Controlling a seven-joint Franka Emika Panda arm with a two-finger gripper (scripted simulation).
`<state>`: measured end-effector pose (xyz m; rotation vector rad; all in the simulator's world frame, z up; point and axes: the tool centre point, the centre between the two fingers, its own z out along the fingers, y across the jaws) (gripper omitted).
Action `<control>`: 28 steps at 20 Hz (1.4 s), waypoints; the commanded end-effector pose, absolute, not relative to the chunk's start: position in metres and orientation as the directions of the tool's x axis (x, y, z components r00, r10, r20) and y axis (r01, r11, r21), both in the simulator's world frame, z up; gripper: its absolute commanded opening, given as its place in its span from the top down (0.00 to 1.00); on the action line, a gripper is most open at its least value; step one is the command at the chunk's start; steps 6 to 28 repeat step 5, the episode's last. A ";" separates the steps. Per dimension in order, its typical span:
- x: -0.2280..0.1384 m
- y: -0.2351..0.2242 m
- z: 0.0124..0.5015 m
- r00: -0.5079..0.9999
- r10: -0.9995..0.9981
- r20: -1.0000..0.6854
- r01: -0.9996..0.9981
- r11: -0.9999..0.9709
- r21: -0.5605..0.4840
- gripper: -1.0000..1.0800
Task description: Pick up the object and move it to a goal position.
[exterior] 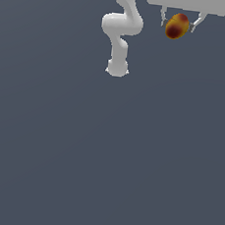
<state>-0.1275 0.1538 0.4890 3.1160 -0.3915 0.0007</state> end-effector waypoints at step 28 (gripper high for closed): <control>-0.132 0.158 0.501 0.969 -0.248 0.000 -0.248 -0.969 0.000 1.00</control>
